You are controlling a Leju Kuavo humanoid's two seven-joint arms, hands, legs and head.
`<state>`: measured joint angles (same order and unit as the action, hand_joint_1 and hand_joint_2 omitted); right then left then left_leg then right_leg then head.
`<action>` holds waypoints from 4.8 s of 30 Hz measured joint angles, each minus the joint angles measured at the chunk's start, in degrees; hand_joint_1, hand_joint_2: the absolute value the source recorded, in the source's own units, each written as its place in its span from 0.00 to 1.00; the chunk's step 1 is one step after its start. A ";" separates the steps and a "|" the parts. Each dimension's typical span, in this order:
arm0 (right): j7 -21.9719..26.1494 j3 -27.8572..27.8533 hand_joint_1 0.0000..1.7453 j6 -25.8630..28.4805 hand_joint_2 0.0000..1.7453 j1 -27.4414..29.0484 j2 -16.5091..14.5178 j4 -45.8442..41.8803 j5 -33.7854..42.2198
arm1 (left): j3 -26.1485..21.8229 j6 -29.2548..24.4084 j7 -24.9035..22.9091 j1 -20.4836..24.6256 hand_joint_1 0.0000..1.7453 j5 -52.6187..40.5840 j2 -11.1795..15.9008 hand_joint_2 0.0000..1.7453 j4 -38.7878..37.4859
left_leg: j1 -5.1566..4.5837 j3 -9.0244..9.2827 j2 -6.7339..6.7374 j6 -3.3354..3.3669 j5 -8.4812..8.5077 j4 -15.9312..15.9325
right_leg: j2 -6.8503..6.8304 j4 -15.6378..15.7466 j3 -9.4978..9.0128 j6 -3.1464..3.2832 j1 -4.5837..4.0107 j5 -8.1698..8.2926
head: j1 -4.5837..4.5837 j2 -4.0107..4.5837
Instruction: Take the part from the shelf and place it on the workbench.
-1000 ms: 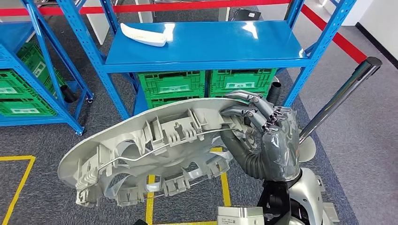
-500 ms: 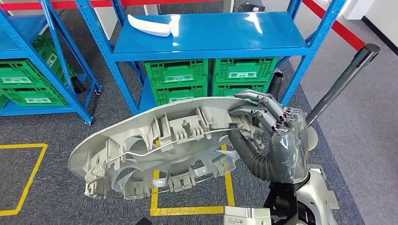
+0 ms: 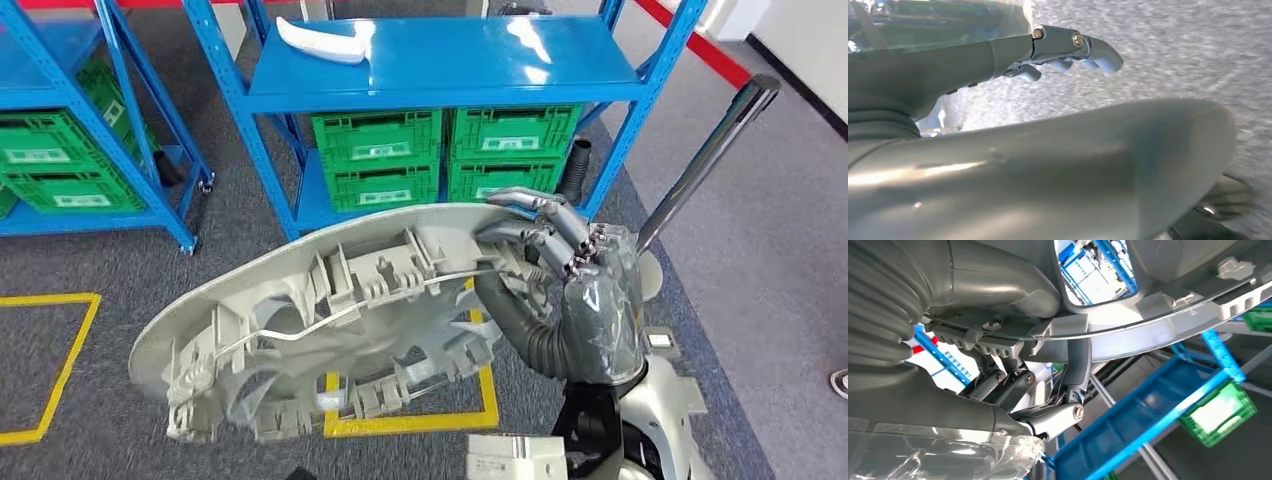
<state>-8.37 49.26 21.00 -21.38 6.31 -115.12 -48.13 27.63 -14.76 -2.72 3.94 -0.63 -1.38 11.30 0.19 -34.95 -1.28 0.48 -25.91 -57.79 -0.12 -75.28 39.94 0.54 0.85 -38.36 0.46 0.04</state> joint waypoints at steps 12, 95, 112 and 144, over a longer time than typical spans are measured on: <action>-0.02 0.01 1.00 0.00 1.00 0.00 0.03 0.04 -0.02 | 0.00 0.01 0.01 -0.03 0.00 -0.02 -0.02 1.00 0.00 | -0.05 0.00 -0.30 0.01 -0.01 -0.04 | 0.00 -0.83 0.60 0.07 -0.03 0.10 | -0.01 0.00; -0.35 0.01 1.00 0.00 1.00 0.00 0.09 0.09 -0.50 | 0.00 0.30 0.03 -0.11 0.00 -0.20 -0.07 1.00 0.00 | -0.04 0.03 -2.63 -0.08 -0.21 -0.54 | 0.66 7.82 -2.30 0.48 -0.06 7.19 | -0.20 0.00; -0.37 0.01 1.00 0.00 1.00 0.00 0.09 0.09 -0.55 | 0.00 0.31 0.05 -0.07 0.00 -0.21 -0.04 1.00 0.00 | -0.02 0.04 -3.15 -0.20 -0.29 -0.72 | 1.27 11.44 -3.81 0.66 -0.03 9.10 | -0.28 0.00; -0.48 0.03 1.00 0.00 1.00 0.03 0.12 0.11 -0.61 | 0.00 0.34 0.09 -0.04 0.00 -0.20 -0.09 1.00 0.00 | -0.05 -0.30 -3.82 -0.56 -0.44 -0.98 | 4.03 14.44 -5.25 0.97 0.08 9.05 | -0.32 0.00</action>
<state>-8.85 49.29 21.00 -21.35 6.43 -115.01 -48.74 27.63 -14.42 -2.62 3.91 -0.84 -1.46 11.30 0.14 -35.25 -5.10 -0.08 -26.34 -58.77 3.91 -60.84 34.70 1.50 0.93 -29.31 0.15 0.04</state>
